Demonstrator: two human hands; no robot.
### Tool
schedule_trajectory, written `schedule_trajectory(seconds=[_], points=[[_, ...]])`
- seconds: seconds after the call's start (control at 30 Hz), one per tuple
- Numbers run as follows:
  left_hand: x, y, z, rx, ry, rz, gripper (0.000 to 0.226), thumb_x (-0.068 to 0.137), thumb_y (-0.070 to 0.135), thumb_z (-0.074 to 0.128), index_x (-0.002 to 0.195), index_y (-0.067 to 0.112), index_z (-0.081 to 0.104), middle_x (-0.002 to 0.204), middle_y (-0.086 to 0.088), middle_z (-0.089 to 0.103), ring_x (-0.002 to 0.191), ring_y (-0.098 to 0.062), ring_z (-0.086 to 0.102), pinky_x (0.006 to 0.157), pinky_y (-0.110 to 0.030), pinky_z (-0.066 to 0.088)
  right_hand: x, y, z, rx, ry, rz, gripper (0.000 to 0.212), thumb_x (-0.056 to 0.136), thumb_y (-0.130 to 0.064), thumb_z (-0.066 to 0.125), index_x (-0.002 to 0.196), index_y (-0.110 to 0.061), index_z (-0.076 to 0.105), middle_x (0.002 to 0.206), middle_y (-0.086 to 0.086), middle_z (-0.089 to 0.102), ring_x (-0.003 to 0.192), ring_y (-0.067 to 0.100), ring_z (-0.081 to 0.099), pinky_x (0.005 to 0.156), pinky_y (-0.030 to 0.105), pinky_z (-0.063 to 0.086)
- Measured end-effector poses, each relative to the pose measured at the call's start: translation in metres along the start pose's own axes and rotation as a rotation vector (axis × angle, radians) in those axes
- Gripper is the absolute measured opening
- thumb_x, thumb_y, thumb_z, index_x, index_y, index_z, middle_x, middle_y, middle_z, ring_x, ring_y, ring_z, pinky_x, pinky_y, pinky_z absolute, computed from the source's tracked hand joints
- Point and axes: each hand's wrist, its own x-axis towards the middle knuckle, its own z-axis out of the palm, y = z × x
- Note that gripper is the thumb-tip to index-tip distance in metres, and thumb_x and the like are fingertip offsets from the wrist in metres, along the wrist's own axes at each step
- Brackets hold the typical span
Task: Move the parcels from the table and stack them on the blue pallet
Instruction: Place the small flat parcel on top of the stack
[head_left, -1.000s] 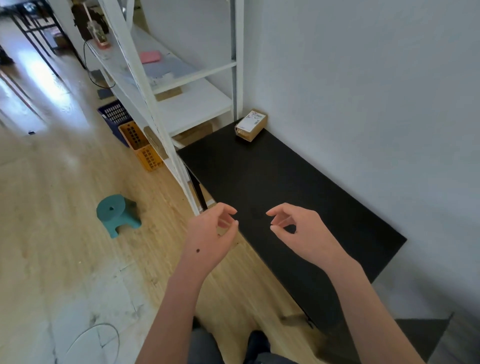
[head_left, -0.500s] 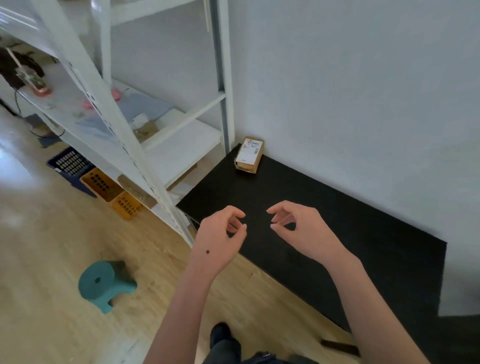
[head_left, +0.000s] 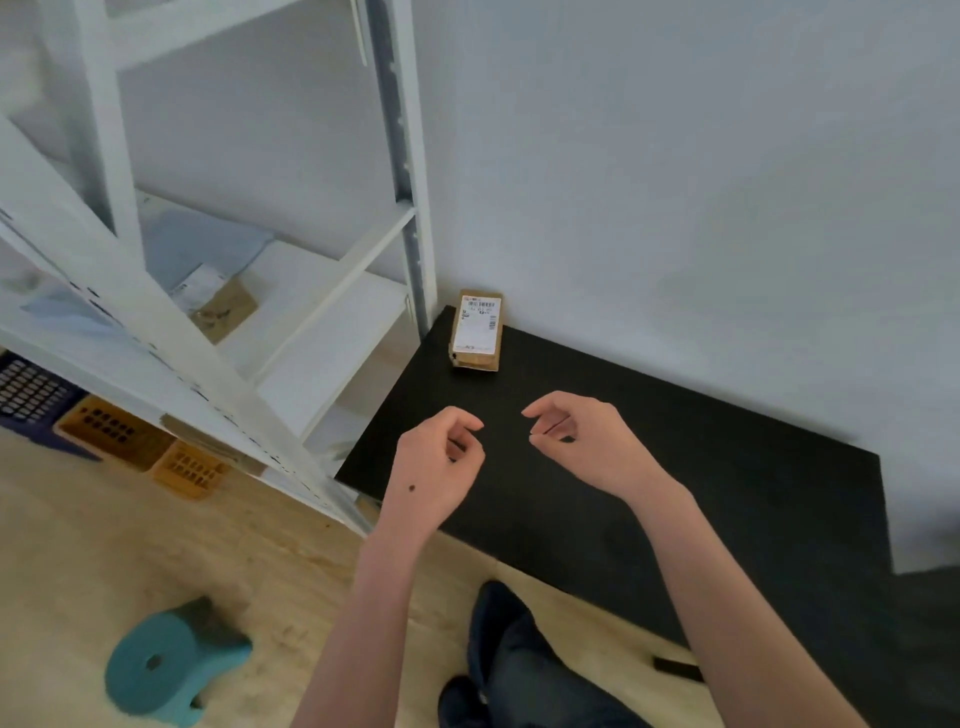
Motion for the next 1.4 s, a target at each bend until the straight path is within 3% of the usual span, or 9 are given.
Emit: schedule_trajectory(seconds=[0.33,0.5,0.6,0.77,1.0,1.1,1.17,1.3,1.4], points=[[0.103,-0.022,0.016,0.059,-0.079,-0.097,0.019,0.086,0.020,0.063,0.102,0.030,0.057,0.087,0.014,0.058,0.076,0.001,0.054,0.061,-0.010,0.034,0.082,0.025,0.004,0.087,0.013,0.094,0.037,0.086,-0.023,0.068,0.119,-0.034,0.054,0.099,-0.016,0.059,0.084,-0.004,0.057,0.066,0.008,0.039],[0.147,-0.036,0.030,0.025,-0.118,-0.167,0.030,0.085,0.019,0.065,0.114,0.024,0.059,0.113,0.004,0.061,0.097,-0.006,0.057,0.083,-0.022,0.045,0.120,0.039,0.009,0.123,-0.018,0.148,0.040,0.086,-0.022,0.069,0.122,-0.032,0.054,0.110,-0.010,0.060,0.085,-0.002,0.057,0.067,0.011,0.041],[0.172,-0.043,0.036,0.030,-0.119,-0.214,0.041,0.085,0.020,0.066,0.123,0.024,0.055,0.131,0.001,0.052,0.117,-0.014,0.051,0.096,-0.032,0.043,0.142,0.043,0.011,0.181,-0.010,0.186,0.044,0.084,-0.022,0.070,0.124,-0.032,0.054,0.119,-0.007,0.057,0.092,0.002,0.058,0.077,0.017,0.044],[0.217,-0.054,0.045,-0.046,-0.171,-0.320,0.057,0.084,0.023,0.066,0.137,0.024,0.044,0.142,-0.004,0.044,0.129,-0.021,0.041,0.104,-0.036,0.035,0.174,0.047,0.022,0.301,-0.002,0.303,0.057,0.082,-0.020,0.073,0.133,-0.030,0.048,0.135,-0.003,0.051,0.113,0.011,0.054,0.090,0.027,0.044],[0.266,-0.068,0.064,-0.086,-0.235,-0.344,0.063,0.080,0.022,0.071,0.136,0.017,0.043,0.138,-0.008,0.049,0.124,-0.024,0.046,0.086,-0.027,0.033,0.216,0.057,0.050,0.469,-0.023,0.490,0.072,0.082,-0.010,0.071,0.144,-0.024,0.038,0.147,0.004,0.041,0.132,0.021,0.044,0.107,0.039,0.039],[0.279,-0.078,0.070,-0.093,-0.251,-0.447,0.083,0.077,0.022,0.074,0.145,0.013,0.028,0.147,-0.011,0.038,0.135,-0.027,0.035,0.106,-0.039,0.031,0.231,0.062,0.060,0.505,-0.026,0.527,0.076,0.083,-0.005,0.068,0.148,-0.021,0.031,0.153,0.004,0.035,0.137,0.023,0.038,0.109,0.040,0.035],[0.284,-0.084,0.074,-0.083,-0.283,-0.515,0.089,0.076,0.025,0.075,0.147,0.010,0.023,0.149,-0.013,0.034,0.137,-0.029,0.031,0.110,-0.043,0.028,0.240,0.064,0.067,0.525,-0.023,0.543,0.078,0.084,-0.005,0.068,0.149,-0.017,0.028,0.154,0.005,0.032,0.139,0.024,0.035,0.110,0.040,0.034],[0.294,-0.092,0.082,-0.087,-0.285,-0.539,0.062,0.077,0.026,0.075,0.130,0.010,0.047,0.132,-0.012,0.054,0.120,-0.026,0.051,0.095,-0.036,0.042,0.253,0.066,0.074,0.534,-0.020,0.547,0.075,0.085,-0.012,0.068,0.149,-0.014,0.028,0.153,0.006,0.033,0.139,0.025,0.035,0.110,0.039,0.034],[0.301,-0.095,0.083,-0.136,-0.283,-0.565,0.055,0.082,0.021,0.069,0.133,0.010,0.049,0.132,-0.011,0.055,0.120,-0.025,0.051,0.101,-0.040,0.044,0.257,0.066,0.075,0.541,-0.036,0.496,0.063,0.086,-0.016,0.067,0.143,-0.020,0.041,0.143,0.002,0.048,0.132,0.020,0.043,0.097,0.026,0.037]])
